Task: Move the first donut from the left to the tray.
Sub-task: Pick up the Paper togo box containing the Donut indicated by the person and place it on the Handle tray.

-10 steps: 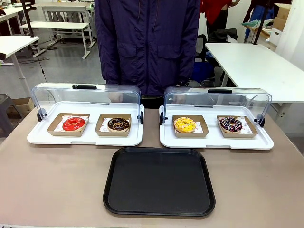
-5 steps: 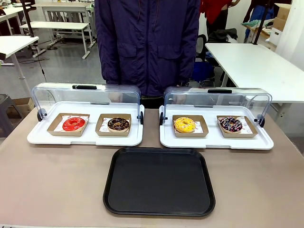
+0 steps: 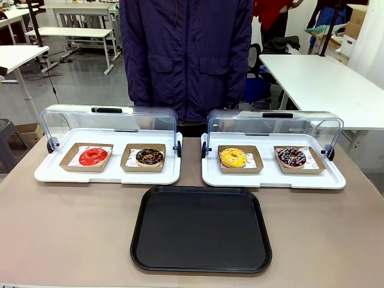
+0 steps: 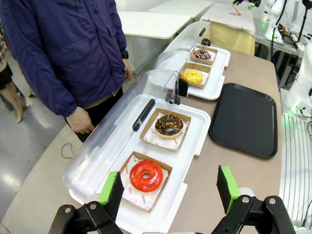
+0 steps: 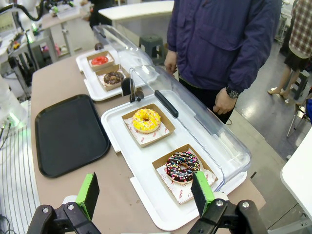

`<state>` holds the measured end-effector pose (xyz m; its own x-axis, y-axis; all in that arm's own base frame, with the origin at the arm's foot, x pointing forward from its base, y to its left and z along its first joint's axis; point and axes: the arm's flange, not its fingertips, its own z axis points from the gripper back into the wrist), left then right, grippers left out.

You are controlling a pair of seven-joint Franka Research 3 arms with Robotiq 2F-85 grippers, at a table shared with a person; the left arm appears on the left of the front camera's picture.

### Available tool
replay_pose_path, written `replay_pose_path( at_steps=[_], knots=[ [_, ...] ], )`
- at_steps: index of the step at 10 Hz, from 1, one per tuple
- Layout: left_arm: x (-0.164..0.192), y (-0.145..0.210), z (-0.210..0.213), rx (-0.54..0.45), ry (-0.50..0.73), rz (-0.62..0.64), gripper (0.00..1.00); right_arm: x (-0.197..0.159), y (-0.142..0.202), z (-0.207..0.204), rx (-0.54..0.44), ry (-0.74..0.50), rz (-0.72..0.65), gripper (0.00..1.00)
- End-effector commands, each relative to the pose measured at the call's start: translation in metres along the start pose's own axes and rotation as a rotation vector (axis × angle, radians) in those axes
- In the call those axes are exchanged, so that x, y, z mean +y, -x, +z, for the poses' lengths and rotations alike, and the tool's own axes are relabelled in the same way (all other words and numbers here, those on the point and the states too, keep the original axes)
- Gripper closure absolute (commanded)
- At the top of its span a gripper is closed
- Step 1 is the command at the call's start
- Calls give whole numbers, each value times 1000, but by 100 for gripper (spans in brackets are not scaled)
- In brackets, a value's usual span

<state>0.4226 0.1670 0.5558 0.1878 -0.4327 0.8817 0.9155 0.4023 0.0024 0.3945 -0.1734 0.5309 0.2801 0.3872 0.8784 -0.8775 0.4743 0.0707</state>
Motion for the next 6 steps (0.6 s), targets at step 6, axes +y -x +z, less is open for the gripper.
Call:
replay_pose_path(
  at_steps=[6],
  knots=[
    [1, 0, 0, -23, 6, -6, 0, -2, -1, -1, -28, -1, 24, 0]
  ],
)
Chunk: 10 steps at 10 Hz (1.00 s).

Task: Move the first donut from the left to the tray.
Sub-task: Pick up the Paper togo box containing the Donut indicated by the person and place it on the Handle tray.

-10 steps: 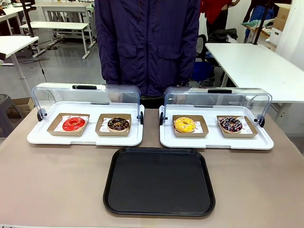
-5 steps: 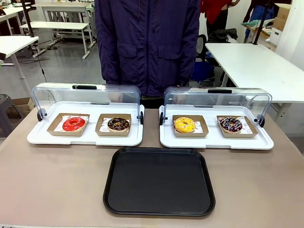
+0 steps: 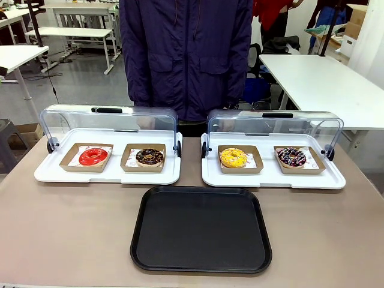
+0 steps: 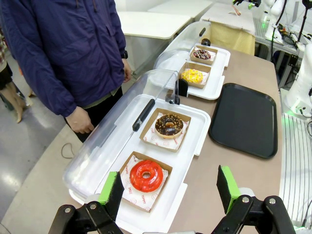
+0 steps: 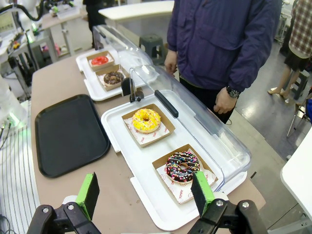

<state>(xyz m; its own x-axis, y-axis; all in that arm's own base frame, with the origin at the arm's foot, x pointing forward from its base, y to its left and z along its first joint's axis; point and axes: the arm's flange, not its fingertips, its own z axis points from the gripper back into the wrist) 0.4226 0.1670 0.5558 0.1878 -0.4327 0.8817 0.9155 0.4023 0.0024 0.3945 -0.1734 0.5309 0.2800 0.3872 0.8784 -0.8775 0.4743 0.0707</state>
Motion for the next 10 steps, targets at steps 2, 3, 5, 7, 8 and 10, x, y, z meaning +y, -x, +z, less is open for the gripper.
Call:
replay_pose_path(
  at_steps=[2, 3, 5, 7, 8, 10],
  knots=[
    [1, 0, 0, -23, 6, -6, 0, -2, -1, -1, -28, -1, 24, 0],
    [1, 0, 0, -23, 6, -6, 0, -2, -1, -1, -28, -1, 24, 0],
    [1, 0, 0, -23, 6, -6, 0, -2, -1, -1, -28, -1, 24, 0],
    [1, 0, 0, -23, 6, -6, 0, -2, -1, -1, -28, -1, 24, 0],
    [1, 0, 0, -23, 6, -6, 0, -2, -1, -1, -28, -1, 24, 0],
    [1, 0, 0, -23, 6, -6, 0, -2, -1, -1, -28, -1, 24, 0]
  ],
)
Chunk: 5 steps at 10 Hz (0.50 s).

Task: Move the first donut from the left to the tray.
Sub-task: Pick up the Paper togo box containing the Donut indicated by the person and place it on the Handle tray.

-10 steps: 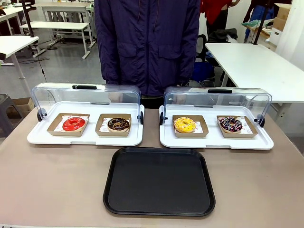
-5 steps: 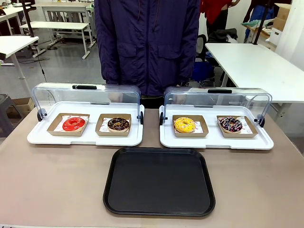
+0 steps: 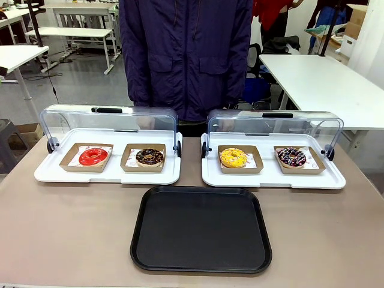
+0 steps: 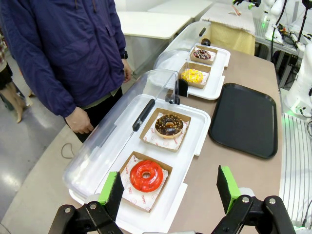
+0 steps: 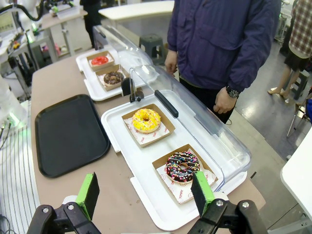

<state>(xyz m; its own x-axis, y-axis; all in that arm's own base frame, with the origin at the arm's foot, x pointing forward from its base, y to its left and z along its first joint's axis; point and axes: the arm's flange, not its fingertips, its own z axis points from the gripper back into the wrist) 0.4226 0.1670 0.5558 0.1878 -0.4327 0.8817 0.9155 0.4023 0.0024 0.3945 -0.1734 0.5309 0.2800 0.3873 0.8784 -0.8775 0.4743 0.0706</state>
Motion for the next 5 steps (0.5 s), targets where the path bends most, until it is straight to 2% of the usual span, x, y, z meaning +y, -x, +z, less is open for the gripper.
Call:
replay_pose_path(
  at_steps=[1, 5],
  knots=[
    [1, 0, 0, -23, 6, -6, 0, -2, -1, -1, -28, -1, 24, 0],
    [1, 0, 0, -23, 6, -6, 0, -2, -1, -1, -28, -1, 24, 0]
  ],
)
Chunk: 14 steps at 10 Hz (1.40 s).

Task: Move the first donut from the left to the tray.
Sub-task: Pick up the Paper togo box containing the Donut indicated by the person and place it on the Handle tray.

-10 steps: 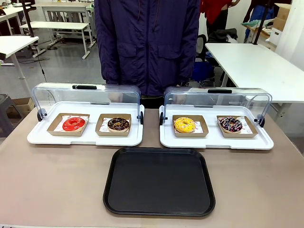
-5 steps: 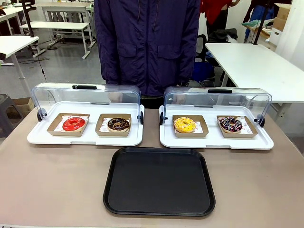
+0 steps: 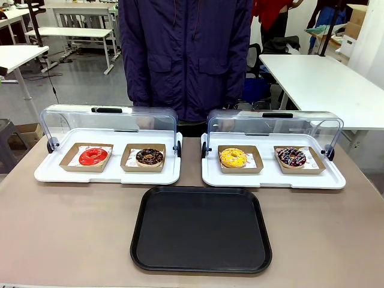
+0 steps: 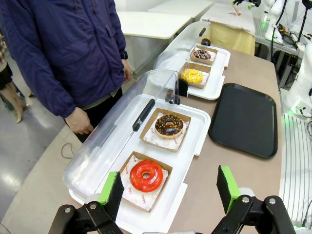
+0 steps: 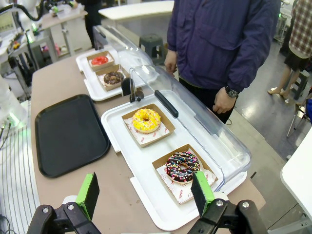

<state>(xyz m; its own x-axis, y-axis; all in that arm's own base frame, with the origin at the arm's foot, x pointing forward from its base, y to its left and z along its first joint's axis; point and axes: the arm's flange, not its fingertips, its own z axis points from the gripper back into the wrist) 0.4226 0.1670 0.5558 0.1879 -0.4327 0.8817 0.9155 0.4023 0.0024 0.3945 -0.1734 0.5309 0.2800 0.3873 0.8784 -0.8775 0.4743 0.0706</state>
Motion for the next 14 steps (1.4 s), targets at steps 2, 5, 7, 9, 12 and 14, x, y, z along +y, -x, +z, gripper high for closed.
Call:
replay_pose_path(
  at_steps=[2, 5, 7, 9, 12, 14],
  knots=[
    [1, 0, 0, -23, 6, -6, 0, -2, -1, -1, -28, -1, 24, 0],
    [1, 0, 0, -23, 6, -6, 0, -2, -1, -1, -28, -1, 24, 0],
    [1, 0, 0, -23, 6, -6, 0, -2, -1, -1, -28, -1, 24, 0],
    [1, 0, 0, -23, 6, -6, 0, -2, -1, -1, -28, -1, 24, 0],
    [1, 0, 0, -23, 6, -6, 0, -2, -1, -1, -28, -1, 24, 0],
    [1, 0, 0, -23, 6, -6, 0, -2, -1, -1, -28, -1, 24, 0]
  ],
)
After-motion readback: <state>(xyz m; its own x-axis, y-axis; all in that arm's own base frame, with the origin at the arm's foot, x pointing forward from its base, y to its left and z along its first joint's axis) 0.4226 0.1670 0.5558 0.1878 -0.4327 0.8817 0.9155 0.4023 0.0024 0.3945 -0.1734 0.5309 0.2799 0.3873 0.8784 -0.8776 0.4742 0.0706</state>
